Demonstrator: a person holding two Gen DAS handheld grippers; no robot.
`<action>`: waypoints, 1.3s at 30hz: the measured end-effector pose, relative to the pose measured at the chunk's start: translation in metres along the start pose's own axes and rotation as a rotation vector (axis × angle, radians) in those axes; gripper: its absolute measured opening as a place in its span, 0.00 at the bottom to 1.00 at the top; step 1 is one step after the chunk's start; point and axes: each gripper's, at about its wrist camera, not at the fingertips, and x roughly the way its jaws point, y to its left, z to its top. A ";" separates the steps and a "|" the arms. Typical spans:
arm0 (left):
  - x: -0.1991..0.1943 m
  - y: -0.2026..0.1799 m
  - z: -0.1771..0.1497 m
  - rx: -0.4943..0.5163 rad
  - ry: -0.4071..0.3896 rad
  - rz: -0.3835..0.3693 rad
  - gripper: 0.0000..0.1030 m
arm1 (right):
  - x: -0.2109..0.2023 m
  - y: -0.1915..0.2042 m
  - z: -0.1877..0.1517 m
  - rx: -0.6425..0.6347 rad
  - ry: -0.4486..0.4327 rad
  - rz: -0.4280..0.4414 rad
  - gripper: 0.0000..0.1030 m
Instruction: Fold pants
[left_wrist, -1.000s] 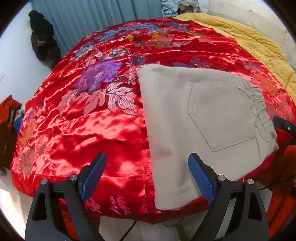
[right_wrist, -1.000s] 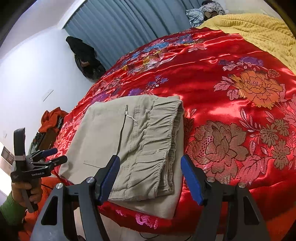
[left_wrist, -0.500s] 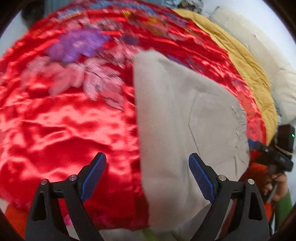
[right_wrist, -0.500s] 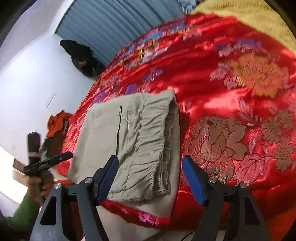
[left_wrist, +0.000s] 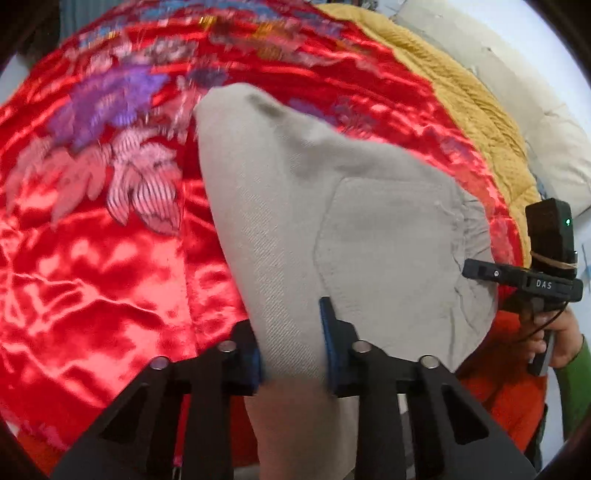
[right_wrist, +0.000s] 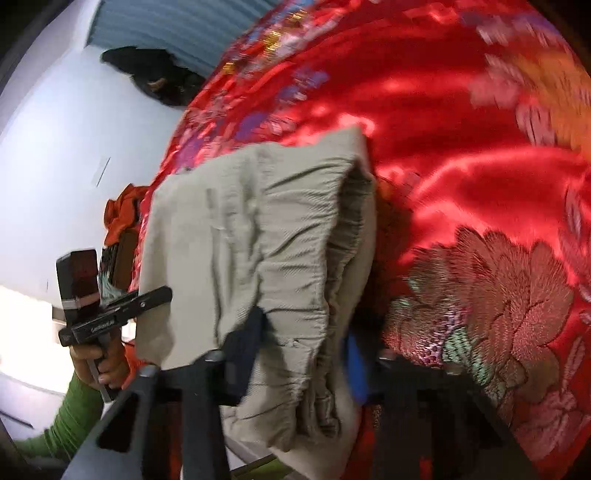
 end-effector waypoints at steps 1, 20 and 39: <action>-0.012 -0.004 0.003 0.003 -0.022 -0.024 0.21 | -0.006 0.009 0.000 -0.019 -0.009 0.001 0.29; -0.112 0.026 0.084 0.062 -0.475 0.536 0.98 | -0.094 0.103 0.160 -0.236 -0.383 -0.451 0.97; -0.129 -0.061 -0.044 0.025 -0.311 0.425 0.98 | -0.081 0.176 -0.064 -0.226 -0.297 -0.562 1.00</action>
